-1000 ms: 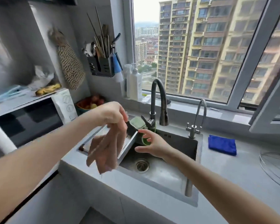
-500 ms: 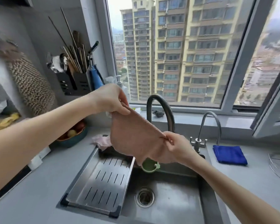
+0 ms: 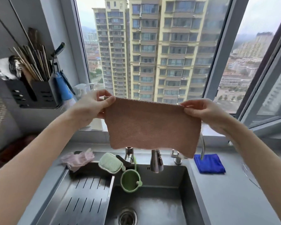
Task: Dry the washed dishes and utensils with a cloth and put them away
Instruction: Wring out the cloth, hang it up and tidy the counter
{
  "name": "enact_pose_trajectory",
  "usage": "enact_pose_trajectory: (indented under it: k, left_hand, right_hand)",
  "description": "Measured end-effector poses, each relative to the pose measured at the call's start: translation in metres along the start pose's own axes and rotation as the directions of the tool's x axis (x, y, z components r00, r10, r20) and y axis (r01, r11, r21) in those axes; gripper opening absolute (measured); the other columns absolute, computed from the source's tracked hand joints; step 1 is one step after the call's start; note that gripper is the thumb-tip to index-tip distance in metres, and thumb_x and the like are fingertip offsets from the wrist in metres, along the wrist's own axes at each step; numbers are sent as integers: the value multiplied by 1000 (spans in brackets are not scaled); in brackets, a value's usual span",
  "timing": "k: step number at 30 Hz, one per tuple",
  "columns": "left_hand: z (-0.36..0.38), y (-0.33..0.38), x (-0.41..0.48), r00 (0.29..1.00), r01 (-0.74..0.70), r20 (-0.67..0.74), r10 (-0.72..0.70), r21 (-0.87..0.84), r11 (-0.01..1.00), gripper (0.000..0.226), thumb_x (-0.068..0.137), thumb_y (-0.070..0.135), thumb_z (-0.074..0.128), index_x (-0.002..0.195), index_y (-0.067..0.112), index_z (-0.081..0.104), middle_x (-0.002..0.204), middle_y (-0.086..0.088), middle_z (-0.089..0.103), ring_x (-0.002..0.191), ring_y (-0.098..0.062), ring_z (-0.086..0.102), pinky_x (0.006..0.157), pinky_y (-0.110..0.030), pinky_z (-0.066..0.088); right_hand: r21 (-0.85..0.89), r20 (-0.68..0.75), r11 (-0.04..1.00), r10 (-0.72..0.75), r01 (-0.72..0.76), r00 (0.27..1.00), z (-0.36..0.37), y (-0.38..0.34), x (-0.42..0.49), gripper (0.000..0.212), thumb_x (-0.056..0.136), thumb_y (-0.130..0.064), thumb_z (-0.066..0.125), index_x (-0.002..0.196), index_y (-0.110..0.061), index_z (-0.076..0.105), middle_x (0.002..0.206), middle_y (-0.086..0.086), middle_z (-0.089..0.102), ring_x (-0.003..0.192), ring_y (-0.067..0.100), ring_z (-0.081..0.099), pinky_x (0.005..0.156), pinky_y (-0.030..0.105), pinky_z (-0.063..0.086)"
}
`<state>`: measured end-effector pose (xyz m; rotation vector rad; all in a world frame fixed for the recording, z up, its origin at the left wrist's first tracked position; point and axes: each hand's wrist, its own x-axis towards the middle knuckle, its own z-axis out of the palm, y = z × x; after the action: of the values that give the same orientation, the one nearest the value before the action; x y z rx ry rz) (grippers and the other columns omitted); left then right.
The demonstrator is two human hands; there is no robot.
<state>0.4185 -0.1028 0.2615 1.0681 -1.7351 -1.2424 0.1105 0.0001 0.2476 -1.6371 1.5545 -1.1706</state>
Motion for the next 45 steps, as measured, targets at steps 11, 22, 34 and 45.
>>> enact_pose_trajectory:
  k: [11,22,34,45]
  left_hand:
    - [37,-64,69,936,126,-345,63,498,858,32,89,21,59,120,12,57,119,-9,59,109,-26,55,92,-35,44]
    - [126,-12,49,917,-297,19,399,702,648,25,85,31,64,108,23,68,101,-5,57,98,-23,54,81,-28,39]
    - [297,-39,58,931,-353,9,364,267,897,15,88,15,61,100,20,67,93,7,67,84,-4,63,68,-11,50]
    - [311,-108,53,953,-19,-287,92,247,969,19,88,12,59,92,30,62,84,13,66,76,-1,61,73,-25,52]
  right_hand:
    - [-468,1,883,-41,36,999,60,31,124,27,95,-28,56,116,-16,68,119,5,67,110,21,62,95,39,49]
    - [90,-285,995,-12,39,958,8,79,30,16,97,-15,51,101,-14,67,95,7,71,84,17,68,73,28,56]
    - [-825,-122,482,357,-294,926,-64,346,-67,50,94,-13,49,142,-26,42,151,5,36,135,27,36,107,33,34]
    - [-947,265,296,489,127,831,-58,444,13,72,88,-21,47,151,-32,14,155,13,19,134,37,29,110,46,25]
